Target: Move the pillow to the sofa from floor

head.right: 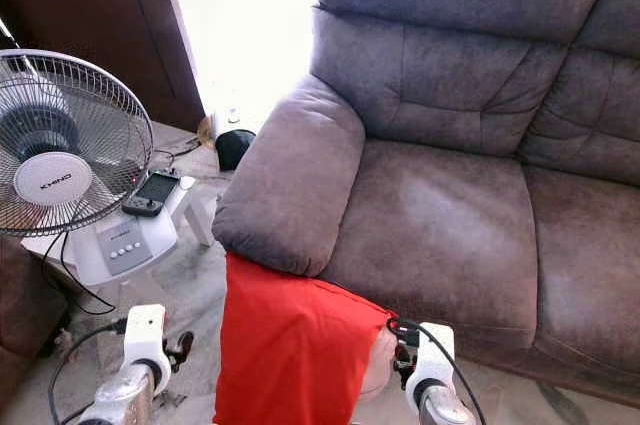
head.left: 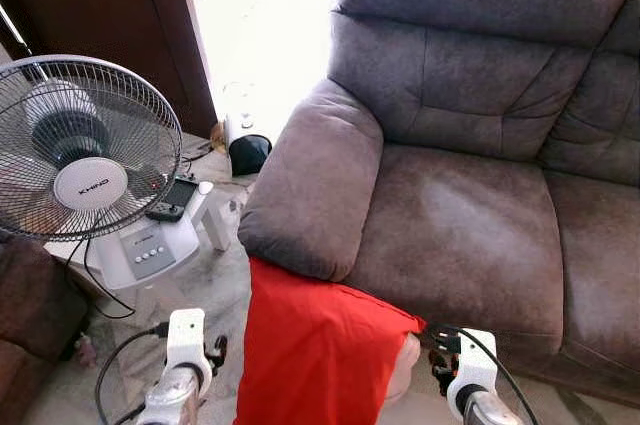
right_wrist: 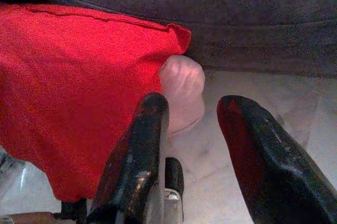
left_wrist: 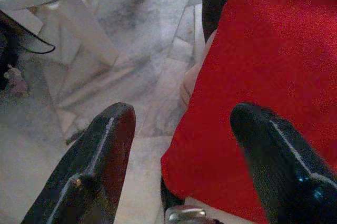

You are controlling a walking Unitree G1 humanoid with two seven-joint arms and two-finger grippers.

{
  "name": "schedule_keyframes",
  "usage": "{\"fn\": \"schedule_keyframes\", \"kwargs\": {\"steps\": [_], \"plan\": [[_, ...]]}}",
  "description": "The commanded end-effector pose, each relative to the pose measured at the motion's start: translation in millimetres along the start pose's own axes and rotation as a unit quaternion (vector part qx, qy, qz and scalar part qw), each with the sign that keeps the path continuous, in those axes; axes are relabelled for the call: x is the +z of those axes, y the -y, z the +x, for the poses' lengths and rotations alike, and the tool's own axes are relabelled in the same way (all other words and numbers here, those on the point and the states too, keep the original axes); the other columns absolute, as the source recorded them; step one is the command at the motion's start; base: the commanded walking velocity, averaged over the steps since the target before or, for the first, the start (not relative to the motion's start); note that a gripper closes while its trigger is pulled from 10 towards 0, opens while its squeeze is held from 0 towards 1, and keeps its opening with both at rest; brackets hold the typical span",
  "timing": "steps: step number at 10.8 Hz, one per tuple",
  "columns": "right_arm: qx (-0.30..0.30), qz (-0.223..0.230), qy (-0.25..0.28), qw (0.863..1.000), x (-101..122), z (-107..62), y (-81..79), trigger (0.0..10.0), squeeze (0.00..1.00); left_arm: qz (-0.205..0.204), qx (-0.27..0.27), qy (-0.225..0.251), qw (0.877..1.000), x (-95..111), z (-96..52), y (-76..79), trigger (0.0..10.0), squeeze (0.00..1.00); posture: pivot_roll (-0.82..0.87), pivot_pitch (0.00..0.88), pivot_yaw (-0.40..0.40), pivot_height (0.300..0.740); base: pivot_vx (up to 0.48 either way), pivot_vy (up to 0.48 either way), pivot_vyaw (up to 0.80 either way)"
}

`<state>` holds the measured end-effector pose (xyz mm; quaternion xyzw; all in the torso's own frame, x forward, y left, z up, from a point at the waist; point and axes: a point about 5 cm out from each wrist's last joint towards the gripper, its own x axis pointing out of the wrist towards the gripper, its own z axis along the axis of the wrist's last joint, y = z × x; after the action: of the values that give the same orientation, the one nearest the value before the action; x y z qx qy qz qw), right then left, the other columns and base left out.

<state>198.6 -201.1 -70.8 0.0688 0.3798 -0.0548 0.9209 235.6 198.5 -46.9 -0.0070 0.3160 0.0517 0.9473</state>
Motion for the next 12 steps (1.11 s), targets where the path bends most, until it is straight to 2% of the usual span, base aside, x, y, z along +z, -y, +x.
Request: {"fn": "schedule_keyframes", "kwargs": {"steps": [1, 9, 11, 12], "plan": [[-0.003, 0.004, 0.005, 1.000, -1, -0.7, 0.2, 10.0, 0.00, -0.007, 0.002, 0.004, 1.000, 0, -0.5, -0.8, 10.0, 0.00, 0.05, 0.069, -0.020, 0.740, 0.000, 0.000, 0.00], [0.003, -0.001, -0.002, 1.000, -1, -0.4, 0.6, 10.0, 0.00, -0.014, 0.007, 0.007, 1.000, 0, -0.5, -1.4, 10.0, 0.00, 0.05, 0.098, -0.025, 0.740, 0.000, 0.000, 0.00], [0.000, -0.002, 0.006, 1.000, 0, -0.5, 1.1, 10.0, 0.00, -0.014, 0.005, 0.016, 1.000, 4, 0.6, -0.6, 10.0, 0.00, 0.06, 0.098, -0.026, 0.740, 0.000, 0.000, 0.00], [0.003, -0.002, 0.021, 1.000, 3, -0.8, 0.8, 10.0, 0.00, -0.014, 0.000, 0.036, 0.999, 13, 2.4, 1.1, 10.0, 0.00, 0.06, 0.101, -0.024, 0.740, 0.000, 0.000, 0.00]]}}
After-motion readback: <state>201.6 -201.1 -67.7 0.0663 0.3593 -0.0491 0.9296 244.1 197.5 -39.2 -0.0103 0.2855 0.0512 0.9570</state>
